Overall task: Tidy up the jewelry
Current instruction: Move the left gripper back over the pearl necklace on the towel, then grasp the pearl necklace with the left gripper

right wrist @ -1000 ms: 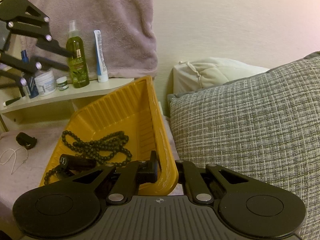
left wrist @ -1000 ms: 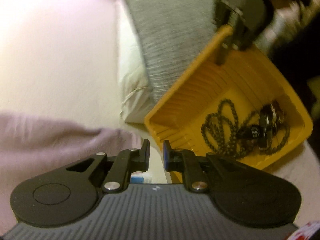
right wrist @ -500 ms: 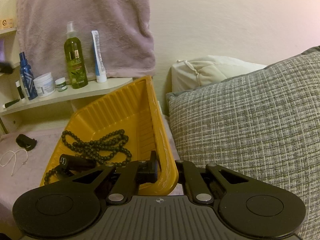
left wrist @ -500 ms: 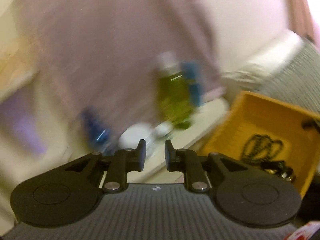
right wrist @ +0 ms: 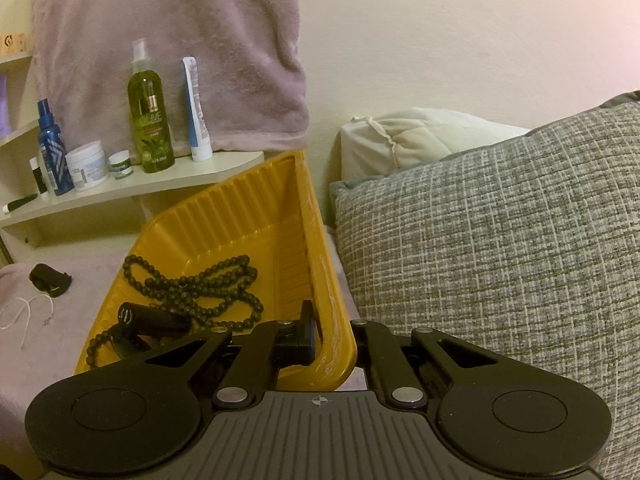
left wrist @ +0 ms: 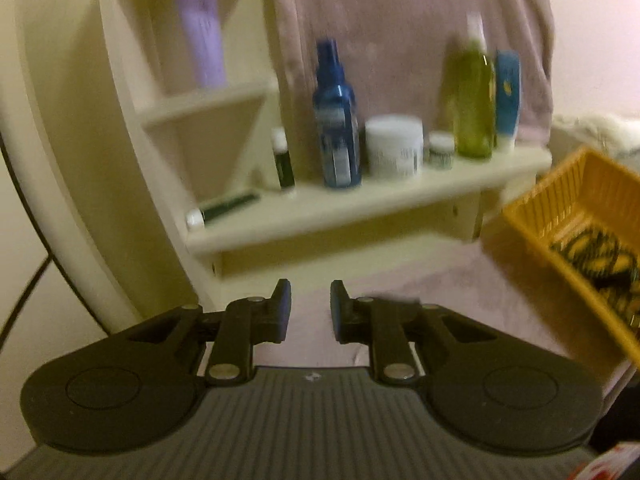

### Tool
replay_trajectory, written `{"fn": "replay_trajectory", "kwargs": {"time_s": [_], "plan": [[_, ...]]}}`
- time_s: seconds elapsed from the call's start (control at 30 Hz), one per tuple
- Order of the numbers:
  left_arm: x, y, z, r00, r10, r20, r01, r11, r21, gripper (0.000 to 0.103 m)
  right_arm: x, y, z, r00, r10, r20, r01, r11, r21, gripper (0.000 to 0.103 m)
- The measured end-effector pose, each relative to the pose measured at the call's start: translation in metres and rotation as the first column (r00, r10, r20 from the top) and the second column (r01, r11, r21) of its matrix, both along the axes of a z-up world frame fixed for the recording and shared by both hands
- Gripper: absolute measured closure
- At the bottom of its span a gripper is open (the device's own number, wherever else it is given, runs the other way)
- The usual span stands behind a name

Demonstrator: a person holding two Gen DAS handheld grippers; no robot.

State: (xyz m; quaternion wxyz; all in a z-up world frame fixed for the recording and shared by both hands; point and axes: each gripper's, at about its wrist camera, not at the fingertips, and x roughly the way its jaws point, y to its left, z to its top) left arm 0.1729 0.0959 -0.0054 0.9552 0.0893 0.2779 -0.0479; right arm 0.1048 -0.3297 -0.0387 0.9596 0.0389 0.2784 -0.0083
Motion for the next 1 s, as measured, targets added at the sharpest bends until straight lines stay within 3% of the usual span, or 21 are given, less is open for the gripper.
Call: {"fn": "replay_trajectory", "kwargs": {"time_s": [0.2,0.5,0.83,1.0], "plan": [[-0.012,-0.006,-0.046,0.997,-0.051,-0.054,0.052,0.998,0.024,0.085,0.001,0.0,0.0,1.0,0.0,-0.005,0.0,1.0,-0.004,0.098],[0.003,-0.018,-0.079,0.99,-0.062,-0.126,0.065,0.998,0.02,0.09,0.002,-0.002,-0.003,1.0,-0.005,-0.011,0.005,1.0,0.001,0.097],[0.011,-0.019,-0.085,0.986,-0.057,-0.16,0.061,0.998,0.019,0.101,0.002,-0.002,-0.003,1.0,-0.006,-0.011,0.006,1.0,0.0,0.097],[0.007,-0.021,-0.072,0.987,-0.083,-0.141,0.085,0.996,0.013,0.101,0.001,-0.003,-0.002,1.0,-0.004,-0.009,0.004,1.0,-0.003,0.097]]}}
